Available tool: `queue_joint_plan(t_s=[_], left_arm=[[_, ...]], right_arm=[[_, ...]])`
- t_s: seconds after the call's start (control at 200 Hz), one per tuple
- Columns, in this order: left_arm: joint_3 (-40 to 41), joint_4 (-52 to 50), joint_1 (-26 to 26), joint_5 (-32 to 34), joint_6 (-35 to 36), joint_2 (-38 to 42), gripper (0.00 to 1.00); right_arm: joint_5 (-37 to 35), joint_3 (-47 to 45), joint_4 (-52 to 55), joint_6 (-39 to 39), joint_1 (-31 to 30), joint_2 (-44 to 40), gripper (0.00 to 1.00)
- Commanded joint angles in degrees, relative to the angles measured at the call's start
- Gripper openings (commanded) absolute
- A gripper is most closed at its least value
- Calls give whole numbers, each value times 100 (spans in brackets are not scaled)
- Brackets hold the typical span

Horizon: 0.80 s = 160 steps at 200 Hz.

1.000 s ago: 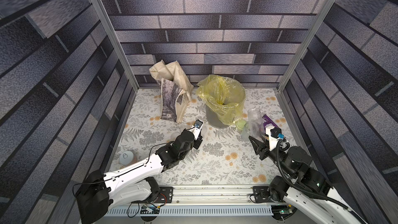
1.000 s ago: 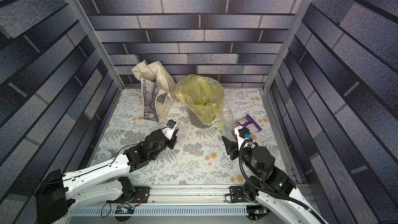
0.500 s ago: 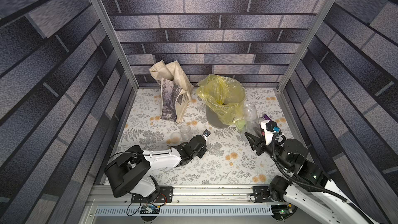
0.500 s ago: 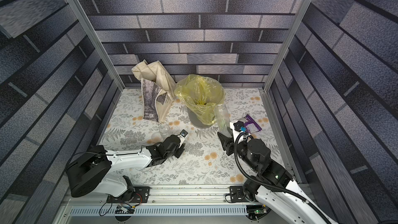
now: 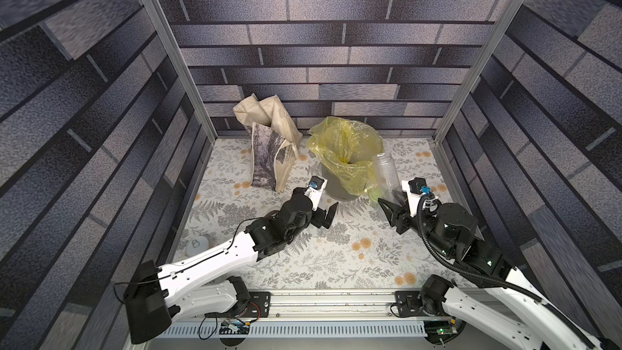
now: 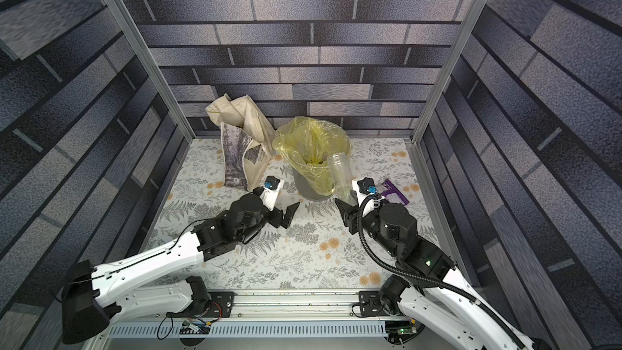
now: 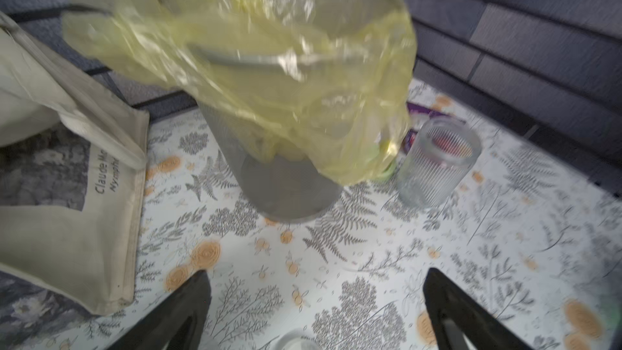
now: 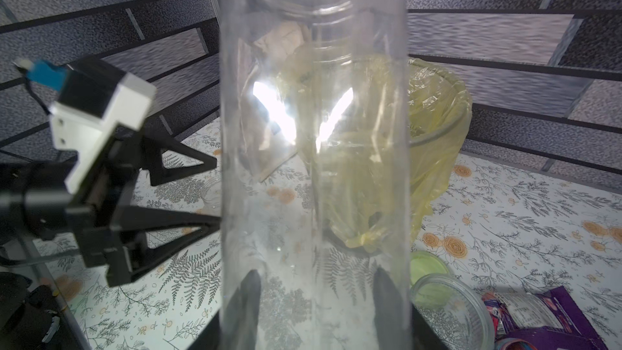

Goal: Empty moldy mung beans from jars
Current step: Place the lid at the center of the board.

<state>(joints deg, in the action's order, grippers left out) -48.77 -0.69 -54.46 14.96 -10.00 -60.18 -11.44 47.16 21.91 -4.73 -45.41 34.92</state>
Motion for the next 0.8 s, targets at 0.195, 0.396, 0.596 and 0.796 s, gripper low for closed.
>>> queue_joint_plan(t_s=[0.195,0.396,0.596,0.796], left_arm=[[-844,1167,413,-1917,-1415,-272,100],[-990,2843,575,-2591,-2312,-1054,100],[-1232,3639,551,-2858,-2472,-1505,100],[-1396,3928,555,-3166,-2622,-1734,100]], right_arm=[[411,60,-799,219,-38,145,35],[626,-57,-1305,251,-38,324,35],[675,29,-1392,304,-38,493,35],[638,178,-1265,331,-38,645,35]])
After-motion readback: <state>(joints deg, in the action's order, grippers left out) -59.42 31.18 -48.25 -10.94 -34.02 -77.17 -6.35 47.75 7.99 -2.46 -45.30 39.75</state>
